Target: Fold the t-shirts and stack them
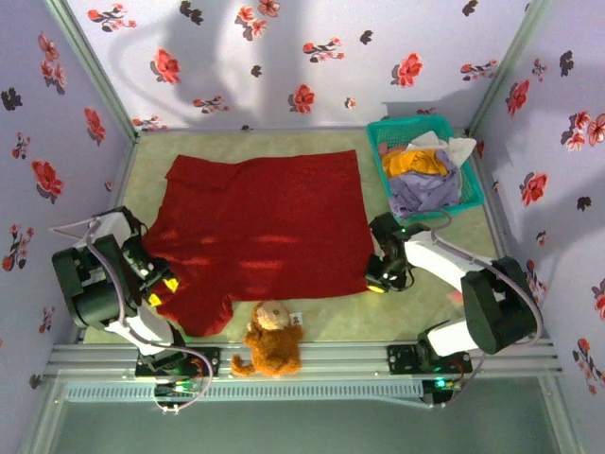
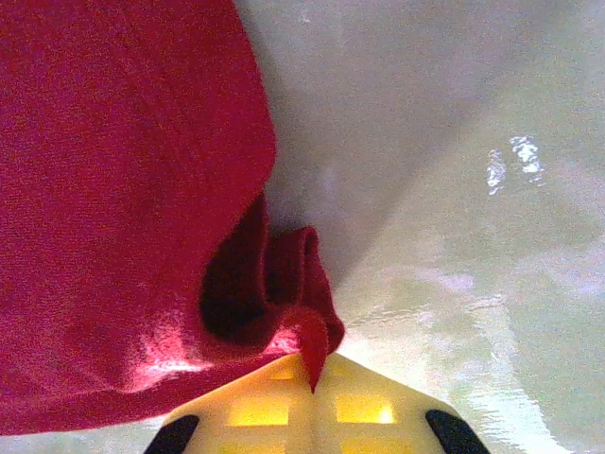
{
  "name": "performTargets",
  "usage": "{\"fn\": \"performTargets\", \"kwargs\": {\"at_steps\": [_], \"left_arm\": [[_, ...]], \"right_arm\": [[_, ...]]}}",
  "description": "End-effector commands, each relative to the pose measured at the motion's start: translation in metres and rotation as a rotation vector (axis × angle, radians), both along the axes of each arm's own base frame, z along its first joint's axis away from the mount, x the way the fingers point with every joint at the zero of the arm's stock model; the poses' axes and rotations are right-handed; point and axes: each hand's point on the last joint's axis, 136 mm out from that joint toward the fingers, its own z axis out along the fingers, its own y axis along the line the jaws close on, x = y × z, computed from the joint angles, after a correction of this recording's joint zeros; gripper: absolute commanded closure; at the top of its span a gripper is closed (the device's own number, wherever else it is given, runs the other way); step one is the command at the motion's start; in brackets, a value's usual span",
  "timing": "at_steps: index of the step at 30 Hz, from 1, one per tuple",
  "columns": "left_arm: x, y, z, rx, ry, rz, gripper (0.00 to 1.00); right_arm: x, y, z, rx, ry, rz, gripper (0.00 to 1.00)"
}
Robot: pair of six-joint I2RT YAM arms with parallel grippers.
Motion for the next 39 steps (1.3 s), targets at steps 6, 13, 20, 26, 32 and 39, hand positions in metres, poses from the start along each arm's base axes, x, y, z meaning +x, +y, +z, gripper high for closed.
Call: {"fn": "performTargets", "kwargs": {"at_steps": [6, 13, 20, 26, 32, 39], "left_arm": [[-0.003, 0.002, -0.024, 0.018, 0.03, 0.016, 0.61], [0.014, -0.005, -0.032, -0.018, 0.009, -0.004, 0.91], [0.046, 0.006, 0.014, 0.048, -0.152, -0.032, 1.0], [0.053, 0.001, 0.038, 0.028, -0.223, -0.042, 1.0], [0.049, -0.014, 0.048, -0.041, -0.263, -0.036, 1.0], [0.075, -0.014, 0.057, -0.105, -0.258, -0.109, 1.0]], "right_arm": [[-0.007, -0.009, 0.005, -0.006, 0.022, 0.002, 1.0], [-0.005, -0.01, 0.006, 0.001, 0.01, -0.011, 1.0], [-0.001, -0.011, 0.022, 0.011, -0.05, -0.042, 1.0], [0.004, -0.015, 0.041, -0.013, -0.098, -0.031, 1.0], [0.015, -0.017, 0.063, -0.013, -0.178, -0.052, 1.0], [0.06, -0.008, 0.08, -0.038, -0.239, 0.0, 1.0]]}}
